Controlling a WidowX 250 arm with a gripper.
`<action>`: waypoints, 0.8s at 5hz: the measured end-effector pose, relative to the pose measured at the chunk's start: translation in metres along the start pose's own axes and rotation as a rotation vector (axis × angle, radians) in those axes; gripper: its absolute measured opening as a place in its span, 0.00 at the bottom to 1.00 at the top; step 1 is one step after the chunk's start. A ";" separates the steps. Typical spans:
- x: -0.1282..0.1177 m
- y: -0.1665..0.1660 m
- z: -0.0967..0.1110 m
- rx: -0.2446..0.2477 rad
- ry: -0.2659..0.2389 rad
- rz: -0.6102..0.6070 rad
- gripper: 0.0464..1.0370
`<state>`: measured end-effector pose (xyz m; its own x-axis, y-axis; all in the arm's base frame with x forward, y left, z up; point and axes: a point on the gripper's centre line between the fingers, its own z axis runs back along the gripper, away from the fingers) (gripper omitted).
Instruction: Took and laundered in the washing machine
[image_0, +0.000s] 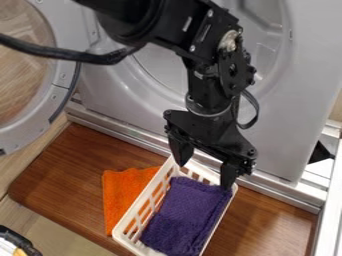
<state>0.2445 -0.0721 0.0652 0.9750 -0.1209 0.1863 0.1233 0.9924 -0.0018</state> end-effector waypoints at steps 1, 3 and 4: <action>-0.003 0.000 -0.006 0.004 0.023 0.002 0.96; -0.004 -0.006 -0.040 0.015 0.063 -0.015 0.96; 0.001 -0.007 -0.054 0.023 0.054 -0.027 0.96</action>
<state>0.2547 -0.0803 0.0123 0.9801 -0.1483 0.1323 0.1463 0.9889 0.0249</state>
